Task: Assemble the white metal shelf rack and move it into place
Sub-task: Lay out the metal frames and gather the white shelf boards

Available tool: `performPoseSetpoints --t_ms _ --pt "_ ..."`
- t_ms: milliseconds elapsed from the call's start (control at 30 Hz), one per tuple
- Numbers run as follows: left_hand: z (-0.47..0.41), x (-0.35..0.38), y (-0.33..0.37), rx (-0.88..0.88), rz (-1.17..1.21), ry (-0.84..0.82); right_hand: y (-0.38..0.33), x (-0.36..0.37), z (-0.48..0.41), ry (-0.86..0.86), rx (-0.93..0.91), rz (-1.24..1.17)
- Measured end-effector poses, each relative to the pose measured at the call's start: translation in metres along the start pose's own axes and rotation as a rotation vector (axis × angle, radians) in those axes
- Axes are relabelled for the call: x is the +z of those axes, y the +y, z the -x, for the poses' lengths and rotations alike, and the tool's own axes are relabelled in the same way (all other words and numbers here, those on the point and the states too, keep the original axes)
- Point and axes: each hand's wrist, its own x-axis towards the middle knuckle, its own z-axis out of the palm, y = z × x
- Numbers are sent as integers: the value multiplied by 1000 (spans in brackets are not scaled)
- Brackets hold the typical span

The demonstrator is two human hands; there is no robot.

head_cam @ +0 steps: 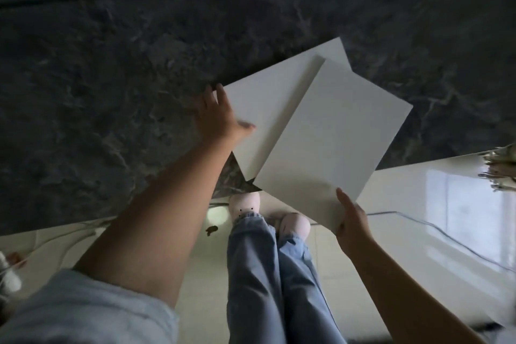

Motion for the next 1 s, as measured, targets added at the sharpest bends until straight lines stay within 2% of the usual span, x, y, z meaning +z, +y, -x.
performPoseSetpoints --t_ms 100,267,400,567,767,1000 --pt "-1 -3 0 3 -99 -12 -10 -6 7 149 -115 228" --pt "13 -7 4 33 -244 5 -27 2 23 181 -196 267" --pt "28 1 -6 61 -158 42 -33 5 30 204 -244 304" --pt "45 30 -12 80 -96 -47 -29 -16 27 287 -278 480" --pt "57 38 -13 54 -127 18 -8 -28 27 287 -288 479" --pt "103 62 -58 -201 27 -25 8 -35 26 237 -351 615"
